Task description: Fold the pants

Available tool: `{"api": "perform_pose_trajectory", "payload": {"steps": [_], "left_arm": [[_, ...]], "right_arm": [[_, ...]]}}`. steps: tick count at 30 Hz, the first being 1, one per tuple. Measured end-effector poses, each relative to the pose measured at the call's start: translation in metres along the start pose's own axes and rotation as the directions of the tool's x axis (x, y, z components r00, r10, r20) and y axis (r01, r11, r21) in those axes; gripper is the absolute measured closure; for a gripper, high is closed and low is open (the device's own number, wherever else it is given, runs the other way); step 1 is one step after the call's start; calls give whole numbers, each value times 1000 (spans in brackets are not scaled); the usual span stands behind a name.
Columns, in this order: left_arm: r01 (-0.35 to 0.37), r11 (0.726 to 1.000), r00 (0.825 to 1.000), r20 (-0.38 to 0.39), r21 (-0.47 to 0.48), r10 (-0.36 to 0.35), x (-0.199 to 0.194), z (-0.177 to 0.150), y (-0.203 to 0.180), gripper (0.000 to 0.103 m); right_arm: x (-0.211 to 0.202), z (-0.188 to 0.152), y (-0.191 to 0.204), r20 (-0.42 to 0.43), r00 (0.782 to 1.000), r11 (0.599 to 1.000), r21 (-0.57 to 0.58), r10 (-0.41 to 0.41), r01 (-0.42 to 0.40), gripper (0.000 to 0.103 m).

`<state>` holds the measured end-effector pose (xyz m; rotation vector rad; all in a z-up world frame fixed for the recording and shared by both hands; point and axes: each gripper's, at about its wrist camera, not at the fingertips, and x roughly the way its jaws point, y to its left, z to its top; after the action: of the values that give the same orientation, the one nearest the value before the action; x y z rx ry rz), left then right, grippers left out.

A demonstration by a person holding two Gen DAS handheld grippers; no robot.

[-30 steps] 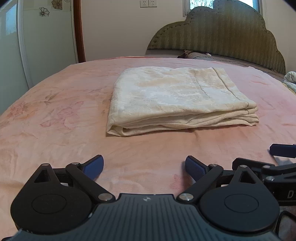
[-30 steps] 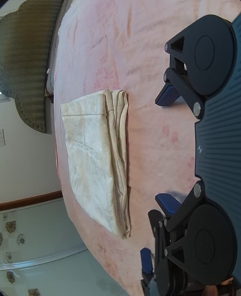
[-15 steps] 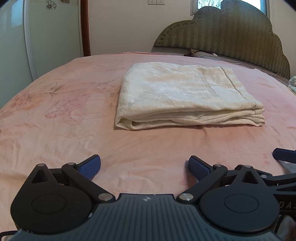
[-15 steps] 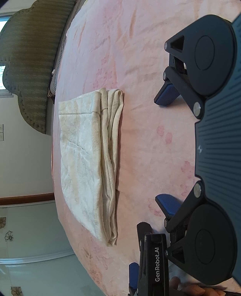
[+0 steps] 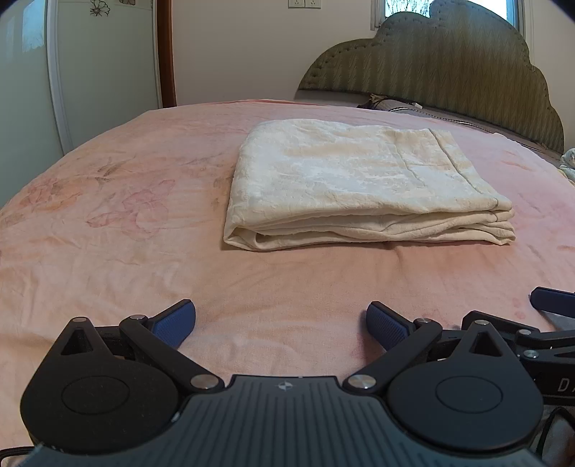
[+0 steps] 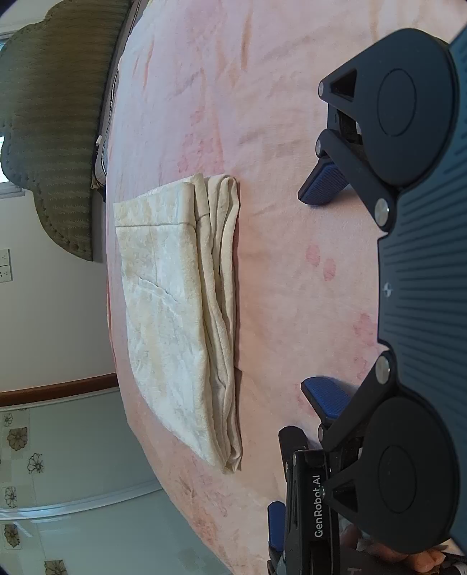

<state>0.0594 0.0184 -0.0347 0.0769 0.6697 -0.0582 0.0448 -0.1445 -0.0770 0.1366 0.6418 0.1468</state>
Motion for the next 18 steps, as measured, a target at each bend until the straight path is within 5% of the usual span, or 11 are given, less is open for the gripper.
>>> {"api": "perform_pose_trajectory", "payload": {"steps": [18], "left_arm": [[-4, 1000, 1000, -1, 6, 4, 0, 0, 0, 0]], "right_arm": [[-2, 0, -3, 9, 1000, 1000, 23, 17, -17, 0]]}}
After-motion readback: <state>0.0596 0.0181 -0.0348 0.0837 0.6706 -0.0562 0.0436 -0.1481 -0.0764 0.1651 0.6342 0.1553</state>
